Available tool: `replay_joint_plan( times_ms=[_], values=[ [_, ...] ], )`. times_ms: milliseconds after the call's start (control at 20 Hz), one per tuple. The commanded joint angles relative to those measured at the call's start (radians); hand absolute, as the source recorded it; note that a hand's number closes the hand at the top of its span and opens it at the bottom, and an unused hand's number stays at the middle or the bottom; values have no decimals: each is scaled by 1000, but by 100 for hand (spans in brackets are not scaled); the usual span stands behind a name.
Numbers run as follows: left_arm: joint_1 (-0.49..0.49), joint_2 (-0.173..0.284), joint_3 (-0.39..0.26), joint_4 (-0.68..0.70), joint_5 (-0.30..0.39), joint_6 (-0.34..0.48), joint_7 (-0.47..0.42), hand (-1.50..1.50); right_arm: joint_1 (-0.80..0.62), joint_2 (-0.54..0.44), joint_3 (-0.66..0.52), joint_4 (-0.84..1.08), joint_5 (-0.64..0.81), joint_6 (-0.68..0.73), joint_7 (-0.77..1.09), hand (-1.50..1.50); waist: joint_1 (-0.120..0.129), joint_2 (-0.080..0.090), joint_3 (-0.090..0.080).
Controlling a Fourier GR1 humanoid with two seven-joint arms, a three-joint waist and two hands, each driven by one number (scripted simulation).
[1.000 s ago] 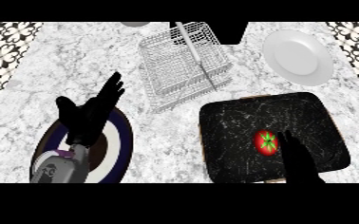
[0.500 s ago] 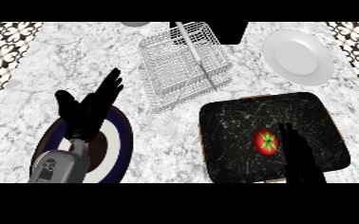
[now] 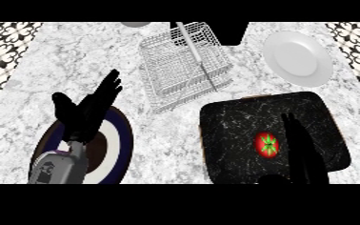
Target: Pick the tomato from the tray and place it in the tiered basket
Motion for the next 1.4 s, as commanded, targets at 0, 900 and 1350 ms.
replay_joint_plan(
  times_ms=[0,900,1350],
  values=[
    [-3,-45,-29,-1,-44,34,22,0,-2,47,24,129,25,-88,-46,-150,1,5,8],
    [-14,-68,2,36,-49,-12,-4,0,-173,15,-41,325,-54,-62,-226,150,5,6,8],
    [-24,-45,28,-18,-32,-20,56,0,-182,-36,-32,303,-4,27,-208,150,9,6,8]
  ],
)
